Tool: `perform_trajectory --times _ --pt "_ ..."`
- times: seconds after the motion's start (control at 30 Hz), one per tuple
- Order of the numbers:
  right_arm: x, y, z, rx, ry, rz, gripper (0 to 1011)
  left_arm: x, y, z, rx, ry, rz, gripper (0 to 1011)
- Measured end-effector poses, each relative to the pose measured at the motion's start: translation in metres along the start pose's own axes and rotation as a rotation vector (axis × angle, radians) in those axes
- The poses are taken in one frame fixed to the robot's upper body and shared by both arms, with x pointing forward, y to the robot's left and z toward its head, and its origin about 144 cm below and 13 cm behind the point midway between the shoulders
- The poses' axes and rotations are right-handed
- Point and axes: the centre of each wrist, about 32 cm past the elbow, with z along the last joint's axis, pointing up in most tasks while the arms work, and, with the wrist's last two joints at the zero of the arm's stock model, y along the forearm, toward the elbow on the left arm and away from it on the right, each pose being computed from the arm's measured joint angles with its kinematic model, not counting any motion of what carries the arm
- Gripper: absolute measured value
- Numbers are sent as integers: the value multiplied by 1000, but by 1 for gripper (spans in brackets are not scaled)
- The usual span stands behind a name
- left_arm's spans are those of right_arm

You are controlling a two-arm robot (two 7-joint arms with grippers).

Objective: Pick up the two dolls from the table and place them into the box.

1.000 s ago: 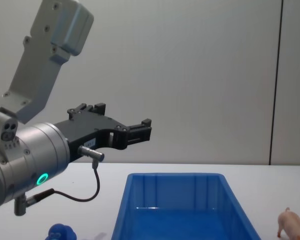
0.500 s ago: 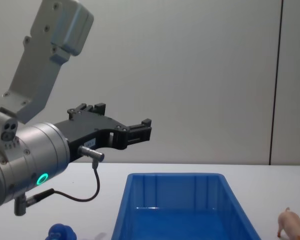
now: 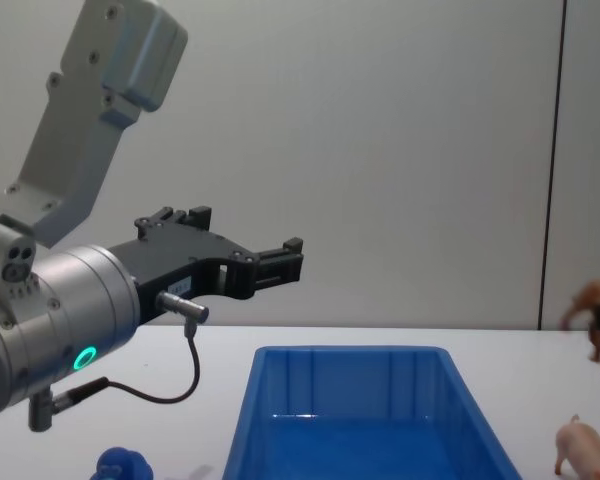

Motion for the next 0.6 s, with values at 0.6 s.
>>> perform_trajectory --times 0.6 --pt "-55 25 41 63 6 210 417 0 0 0 0 0 0 1001"
